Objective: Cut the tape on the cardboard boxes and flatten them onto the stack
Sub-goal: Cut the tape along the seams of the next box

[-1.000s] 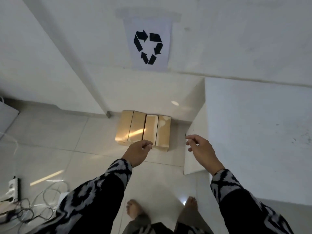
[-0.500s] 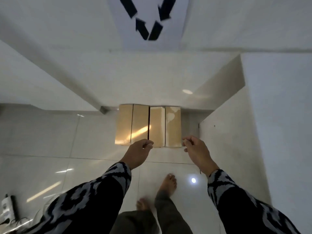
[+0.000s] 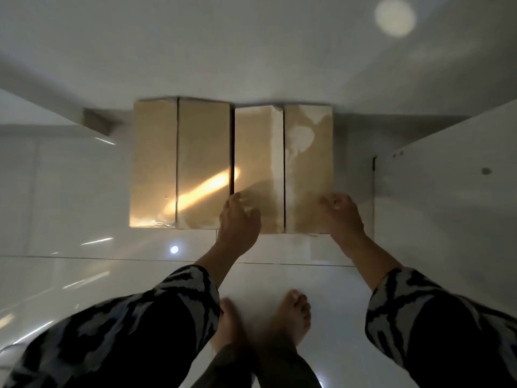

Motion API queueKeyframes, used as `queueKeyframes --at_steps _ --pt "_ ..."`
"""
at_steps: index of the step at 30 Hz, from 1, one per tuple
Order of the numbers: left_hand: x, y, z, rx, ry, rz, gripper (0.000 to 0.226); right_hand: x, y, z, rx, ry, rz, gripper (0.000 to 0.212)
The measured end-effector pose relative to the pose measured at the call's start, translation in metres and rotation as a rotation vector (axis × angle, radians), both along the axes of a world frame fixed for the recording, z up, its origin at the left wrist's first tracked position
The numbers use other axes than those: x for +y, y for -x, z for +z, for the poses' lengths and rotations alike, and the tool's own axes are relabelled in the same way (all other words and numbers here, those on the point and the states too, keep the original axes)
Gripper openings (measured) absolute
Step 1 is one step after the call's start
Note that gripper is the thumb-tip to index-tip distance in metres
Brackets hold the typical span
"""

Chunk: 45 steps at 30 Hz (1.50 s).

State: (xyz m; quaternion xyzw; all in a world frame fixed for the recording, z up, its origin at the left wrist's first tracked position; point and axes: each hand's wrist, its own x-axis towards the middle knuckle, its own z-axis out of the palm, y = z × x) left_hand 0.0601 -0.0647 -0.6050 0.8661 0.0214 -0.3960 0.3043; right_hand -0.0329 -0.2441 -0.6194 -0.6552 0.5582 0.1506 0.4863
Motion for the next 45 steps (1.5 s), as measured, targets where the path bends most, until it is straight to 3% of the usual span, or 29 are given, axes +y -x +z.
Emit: queueKeyframes --at_steps 3,6,9,11,17,20,24,30,35,40,45 --pt "-0.006 0.0 -0.033 -0.085 -0.035 -0.051 0.061 -0.007 -0.013 -0.04 -0.031 -0.037 -0.073 0.059" --pt "-0.018 0.004 -0.044 -0.093 -0.067 -0.046 0.084 -0.013 -0.013 -0.065 -0.048 -0.042 -0.101 0.083" --pt "-0.023 -0.002 -0.046 -0.034 -0.09 0.043 0.092 -0.013 -0.003 -0.063 -0.061 -0.029 -0.072 0.081" --pt "-0.022 -0.008 -0.035 0.0 -0.073 0.08 0.081 -0.011 0.001 -0.044 -0.053 -0.017 -0.073 0.073" --pt "0.0 -0.013 0.085 0.109 0.051 0.172 0.077 0.001 0.012 0.088 0.023 -0.001 -0.173 0.07" --pt "0.016 -0.018 0.192 0.182 0.142 0.261 0.051 0.019 0.013 0.201 0.006 -0.002 -0.203 0.07" --pt "0.042 -0.02 0.353 0.201 0.272 0.309 0.034 0.044 0.024 0.359 -0.05 -0.024 -0.205 0.071" --pt "0.074 0.004 0.526 0.169 0.422 0.271 0.045 0.059 0.067 0.539 -0.236 0.035 -0.213 0.061" --pt "0.074 0.064 0.598 0.122 0.581 0.189 0.044 0.043 0.114 0.623 -0.351 0.104 -0.158 0.049" --pt "0.054 0.147 0.627 0.098 0.686 0.085 0.082 0.01 0.21 0.667 -0.426 0.14 -0.109 0.042" --pt "0.008 0.252 0.648 0.192 0.665 0.037 0.089 -0.036 0.339 0.688 -0.45 0.149 -0.123 0.048"
